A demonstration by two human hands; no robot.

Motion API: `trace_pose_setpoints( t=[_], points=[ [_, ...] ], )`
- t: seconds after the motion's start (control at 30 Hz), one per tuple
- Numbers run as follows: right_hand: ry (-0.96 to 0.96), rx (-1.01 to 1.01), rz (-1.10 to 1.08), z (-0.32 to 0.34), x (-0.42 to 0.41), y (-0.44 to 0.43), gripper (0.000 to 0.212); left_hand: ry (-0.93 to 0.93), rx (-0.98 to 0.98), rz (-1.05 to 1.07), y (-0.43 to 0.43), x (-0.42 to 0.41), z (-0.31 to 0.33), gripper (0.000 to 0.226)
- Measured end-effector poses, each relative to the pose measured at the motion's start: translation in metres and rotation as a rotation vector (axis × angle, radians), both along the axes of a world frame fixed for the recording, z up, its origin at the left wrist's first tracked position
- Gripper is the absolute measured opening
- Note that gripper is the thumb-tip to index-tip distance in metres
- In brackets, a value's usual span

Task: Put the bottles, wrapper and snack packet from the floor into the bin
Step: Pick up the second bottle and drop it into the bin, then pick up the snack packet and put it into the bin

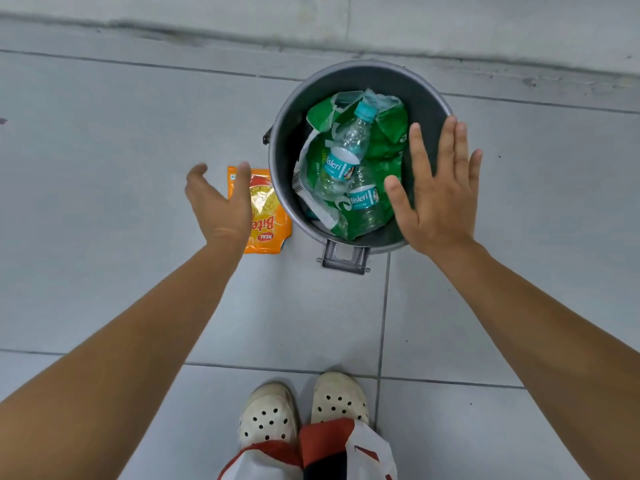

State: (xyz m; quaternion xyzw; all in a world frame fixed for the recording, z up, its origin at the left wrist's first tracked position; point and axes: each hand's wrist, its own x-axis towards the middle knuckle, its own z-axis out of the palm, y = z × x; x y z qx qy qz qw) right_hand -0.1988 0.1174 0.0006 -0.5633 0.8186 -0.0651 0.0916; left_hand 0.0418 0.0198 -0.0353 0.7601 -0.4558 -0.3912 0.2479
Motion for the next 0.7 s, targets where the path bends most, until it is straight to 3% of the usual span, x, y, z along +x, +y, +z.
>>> trace_pose_setpoints(
  t=[0.1,0.23,0.47,0.7],
  points=[
    [-0.004,-0.008,-0.002,-0.001,0.001,0.0,0.082,-0.22,0.301,-0.105,-0.001,0.021,-0.038,0.084],
    [-0.008,-0.019,0.001,-0.002,0.001,-0.001,0.083,-0.416,0.406,-0.242,0.003,0.037,-0.064,0.084],
    [-0.009,-0.026,0.003,-0.003,0.001,0.0,0.085,-0.434,0.49,-0.285,0.007,0.04,-0.084,0.075],
    [-0.011,-0.042,0.002,-0.004,0.0,0.0,0.084,-0.429,0.443,-0.26,0.016,0.027,-0.094,0.064]
  ],
)
